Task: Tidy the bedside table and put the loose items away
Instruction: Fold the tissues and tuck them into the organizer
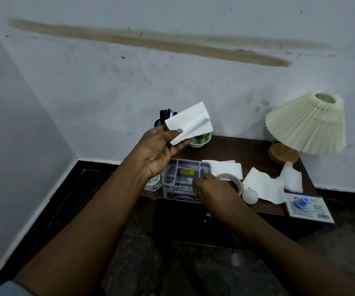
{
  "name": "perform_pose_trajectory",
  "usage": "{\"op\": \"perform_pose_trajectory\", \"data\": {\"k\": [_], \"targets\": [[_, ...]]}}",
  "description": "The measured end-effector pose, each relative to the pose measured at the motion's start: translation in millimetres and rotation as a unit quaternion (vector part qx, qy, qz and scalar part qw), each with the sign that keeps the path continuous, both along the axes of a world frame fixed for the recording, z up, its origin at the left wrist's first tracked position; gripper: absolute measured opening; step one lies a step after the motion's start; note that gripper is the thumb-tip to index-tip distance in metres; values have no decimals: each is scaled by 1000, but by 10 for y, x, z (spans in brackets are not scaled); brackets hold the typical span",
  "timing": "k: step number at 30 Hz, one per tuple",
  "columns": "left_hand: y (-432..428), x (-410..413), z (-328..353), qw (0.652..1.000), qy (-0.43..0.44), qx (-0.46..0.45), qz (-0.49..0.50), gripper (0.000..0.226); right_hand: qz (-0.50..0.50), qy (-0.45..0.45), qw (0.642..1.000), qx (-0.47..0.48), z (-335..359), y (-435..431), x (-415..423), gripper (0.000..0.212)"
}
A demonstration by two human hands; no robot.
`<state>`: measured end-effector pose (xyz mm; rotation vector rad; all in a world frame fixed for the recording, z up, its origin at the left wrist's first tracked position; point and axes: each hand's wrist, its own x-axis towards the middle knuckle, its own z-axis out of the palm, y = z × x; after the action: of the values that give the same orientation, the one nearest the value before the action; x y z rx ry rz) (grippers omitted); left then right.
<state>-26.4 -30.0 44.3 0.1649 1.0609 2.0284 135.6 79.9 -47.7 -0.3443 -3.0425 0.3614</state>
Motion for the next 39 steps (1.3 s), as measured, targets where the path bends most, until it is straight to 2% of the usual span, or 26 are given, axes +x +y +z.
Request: {"op": "perform_pose_trajectory", "data": {"k": [2,4,5,7,8,9,11,12,13,14,15,18,21,23,25,28,31,33,37,39], "targets": [[-2,25,-83,1000,3,-22,-6,32,9,-8,1000,10,27,-5,4,14],[21,22,-130,998,9,-56,-1,30,-2,-11,1000,-13,120,60,33,31],[26,3,-143,997,13,-70,7,30,-28,-1,998,-48,201,109,47,33],[6,-20,-159,996,27,-86,14,28,-115,65,975,-180,378,232,63,19],[-13,-20,-168,994,41,-100,10,27,-164,111,941,-273,461,297,53,11],[-32,-11,-174,991,60,-121,4,27,-204,150,891,-376,546,352,40,9],[-79,23,-198,983,93,-157,-5,28,-216,183,771,-570,664,428,-14,19],[-95,48,-225,981,100,-163,-9,28,-191,180,726,-636,689,452,-55,29],[-107,73,-255,980,103,-168,-10,28,-162,170,696,-678,702,447,-102,39],[-110,97,-285,979,103,-174,-7,27,-143,157,683,-699,712,424,-158,43],[-103,120,-310,978,100,-181,-2,25,-138,145,686,-700,717,399,-217,39],[-70,172,-341,981,68,-184,17,20,-172,145,733,-642,722,372,-374,21],[-49,181,-291,980,87,-179,7,23,-189,182,796,-545,781,393,-417,15],[-52,177,-248,976,132,-174,14,28,-170,186,844,-474,804,435,-389,16],[-74,159,-208,963,216,-158,37,38,-143,173,880,-418,825,466,-352,17],[-114,106,-168,915,366,-170,9,54,-106,148,913,-365,852,482,-307,15],[-118,100,-173,889,415,-189,-48,51,-76,145,922,-351,878,465,-280,16],[-99,110,-198,872,443,-204,-51,44,-71,166,913,-366,896,459,-266,13],[-48,106,-228,899,396,-183,-23,31,-83,193,868,-449,905,457,-242,9],[-30,107,-233,906,384,-176,-25,29,-90,195,864,-454,906,471,-222,6]]}}
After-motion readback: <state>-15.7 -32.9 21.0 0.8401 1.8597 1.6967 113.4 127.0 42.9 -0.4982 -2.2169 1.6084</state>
